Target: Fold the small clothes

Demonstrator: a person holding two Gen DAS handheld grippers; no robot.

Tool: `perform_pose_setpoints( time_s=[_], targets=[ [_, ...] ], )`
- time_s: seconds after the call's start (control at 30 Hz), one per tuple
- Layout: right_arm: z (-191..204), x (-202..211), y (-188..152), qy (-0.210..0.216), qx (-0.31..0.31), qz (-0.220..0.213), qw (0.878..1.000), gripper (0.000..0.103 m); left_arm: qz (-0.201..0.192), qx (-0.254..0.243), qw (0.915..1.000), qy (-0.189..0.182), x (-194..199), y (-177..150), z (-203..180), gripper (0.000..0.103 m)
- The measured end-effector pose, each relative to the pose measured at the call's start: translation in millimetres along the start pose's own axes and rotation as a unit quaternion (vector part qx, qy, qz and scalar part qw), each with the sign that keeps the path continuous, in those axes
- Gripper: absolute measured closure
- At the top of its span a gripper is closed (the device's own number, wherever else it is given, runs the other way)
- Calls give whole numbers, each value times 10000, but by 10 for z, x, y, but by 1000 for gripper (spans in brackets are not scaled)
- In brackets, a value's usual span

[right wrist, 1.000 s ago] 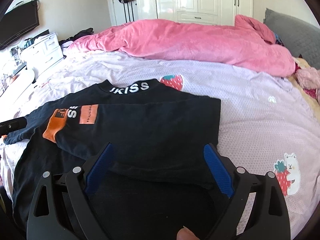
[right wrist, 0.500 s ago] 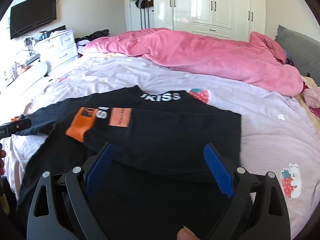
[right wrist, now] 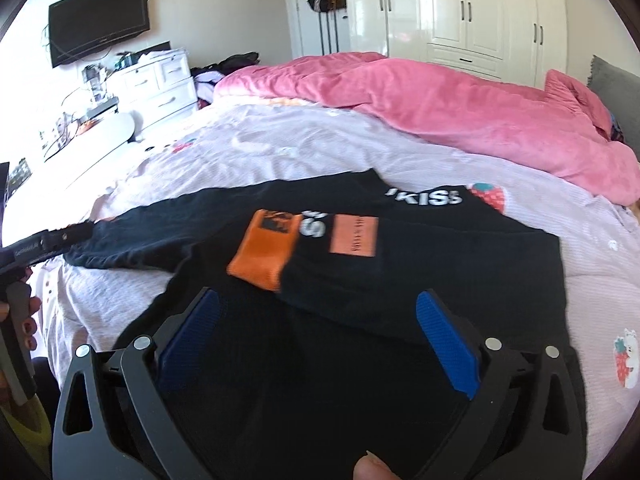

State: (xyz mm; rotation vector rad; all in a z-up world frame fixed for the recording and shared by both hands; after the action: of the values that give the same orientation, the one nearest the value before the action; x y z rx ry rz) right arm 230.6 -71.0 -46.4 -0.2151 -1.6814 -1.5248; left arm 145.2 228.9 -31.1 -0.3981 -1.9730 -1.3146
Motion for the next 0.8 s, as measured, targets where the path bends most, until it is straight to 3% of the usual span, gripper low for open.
perform_pose_setpoints(
  time_s=[0.2,0.43,0.53,0.8],
  targets=[
    [319,-99,46,169,18,77,9998,4,-84,306,9990,320,-10,42,383,9],
    [675,-195,85,252,221,179,9993,4,-210,608,9974,327,52,89,614,9],
    [817,-234,92,286,311,233,9988,4,-376,755,9948,579,105,109,752,9],
    [1133,-310,28,399,433,362,9976,4,-355,1248,9897,605,43,69,1072,9]
  ],
)
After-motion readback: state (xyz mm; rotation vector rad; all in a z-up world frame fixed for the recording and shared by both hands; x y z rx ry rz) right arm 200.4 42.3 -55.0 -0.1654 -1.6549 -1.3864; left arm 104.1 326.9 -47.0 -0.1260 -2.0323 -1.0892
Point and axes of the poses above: each gripper's, at about its wrist camera, not at the fingertips, and x roughly against the way its jaws point, z to its left, y to its top, the point moved 7 cm from there along -x, roughly the way its jaws point, and after that the axes turned 1 degree about -x, right-handed, at the moved point
